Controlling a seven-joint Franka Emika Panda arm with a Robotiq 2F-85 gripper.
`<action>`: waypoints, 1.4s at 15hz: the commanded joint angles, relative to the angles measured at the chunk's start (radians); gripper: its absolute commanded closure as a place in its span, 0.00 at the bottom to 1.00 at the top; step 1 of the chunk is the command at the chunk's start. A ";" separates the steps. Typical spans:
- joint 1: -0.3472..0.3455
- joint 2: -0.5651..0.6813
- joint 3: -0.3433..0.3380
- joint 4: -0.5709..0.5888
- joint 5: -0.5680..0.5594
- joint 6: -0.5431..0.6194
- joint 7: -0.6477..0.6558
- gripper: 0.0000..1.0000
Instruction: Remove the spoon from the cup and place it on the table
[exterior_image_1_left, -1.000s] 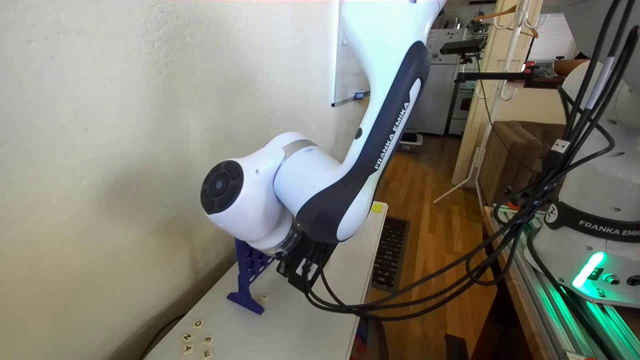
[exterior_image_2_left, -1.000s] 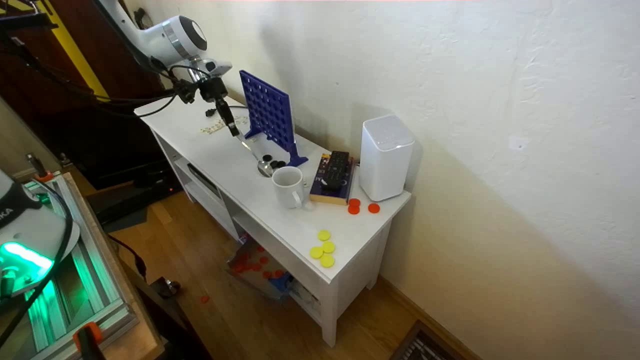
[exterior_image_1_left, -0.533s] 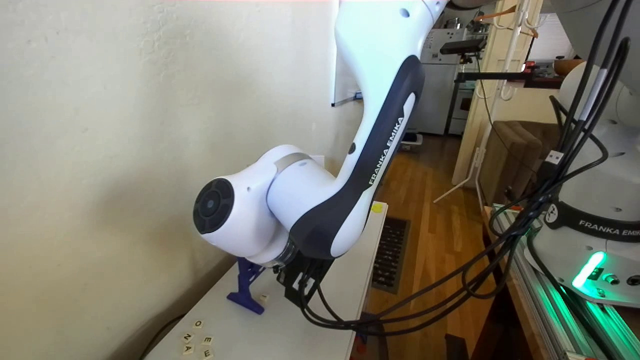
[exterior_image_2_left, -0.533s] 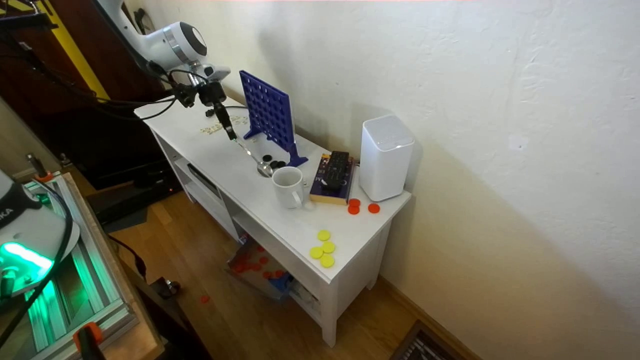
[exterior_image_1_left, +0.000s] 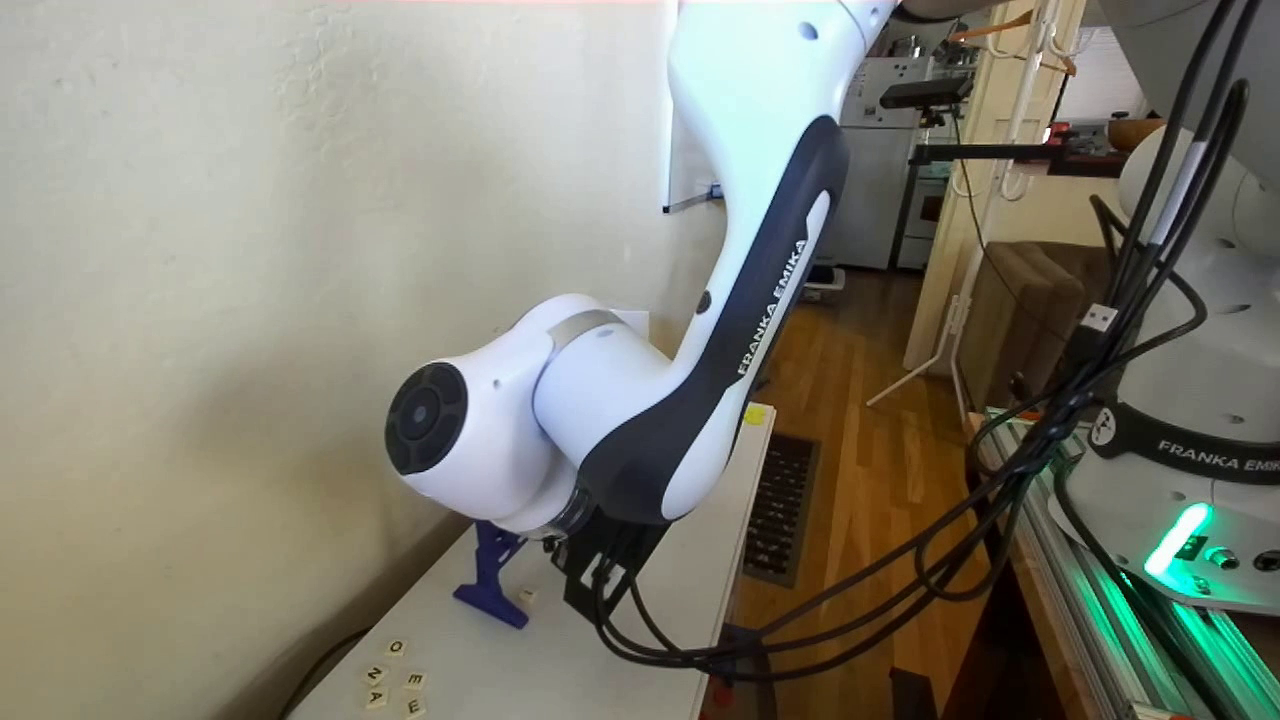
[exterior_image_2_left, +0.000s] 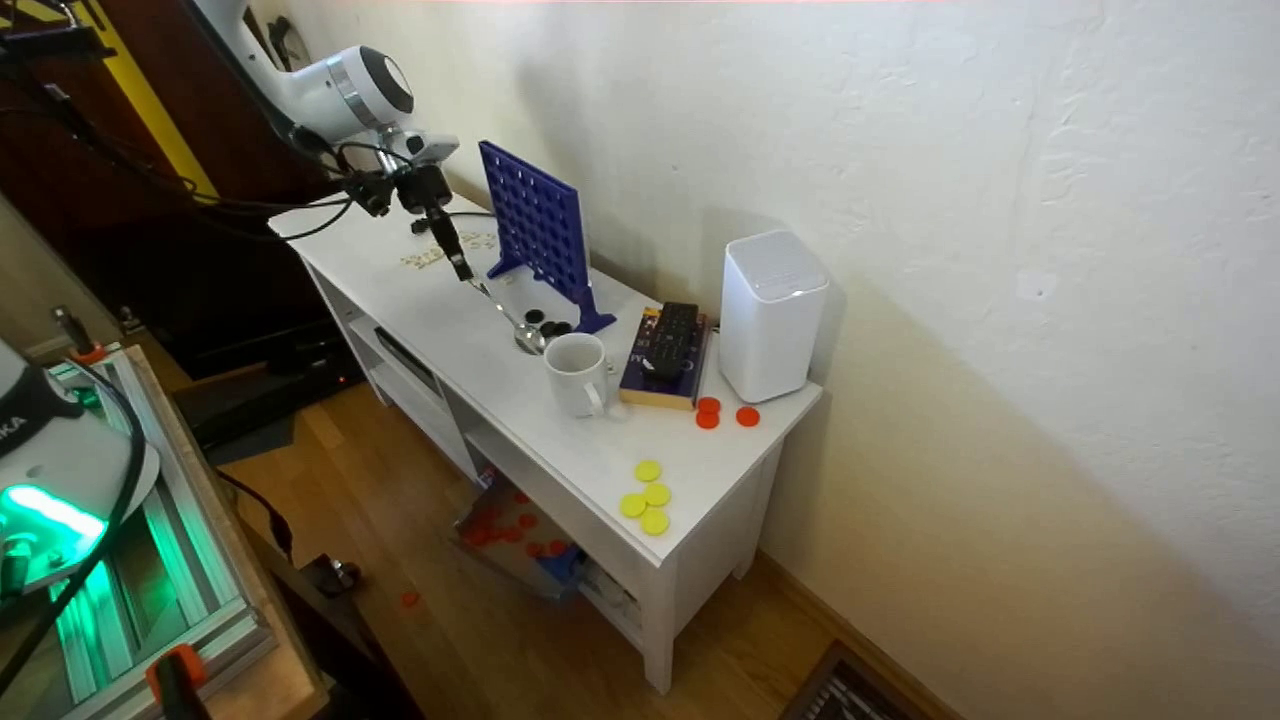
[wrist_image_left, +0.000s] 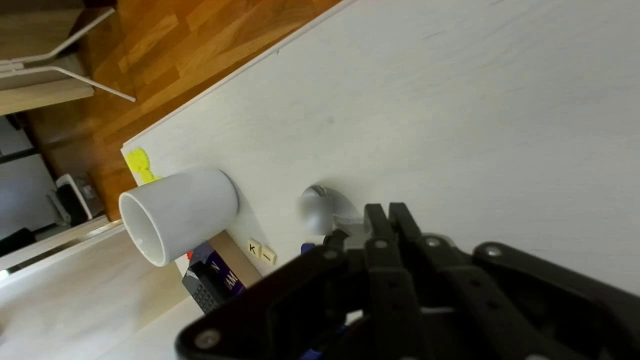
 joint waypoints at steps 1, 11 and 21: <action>-0.013 0.048 0.009 0.031 0.030 0.068 -0.020 0.69; -0.006 0.064 -0.013 0.002 0.062 0.204 -0.058 0.07; -0.128 -0.440 0.084 -0.393 0.431 0.549 -0.279 0.00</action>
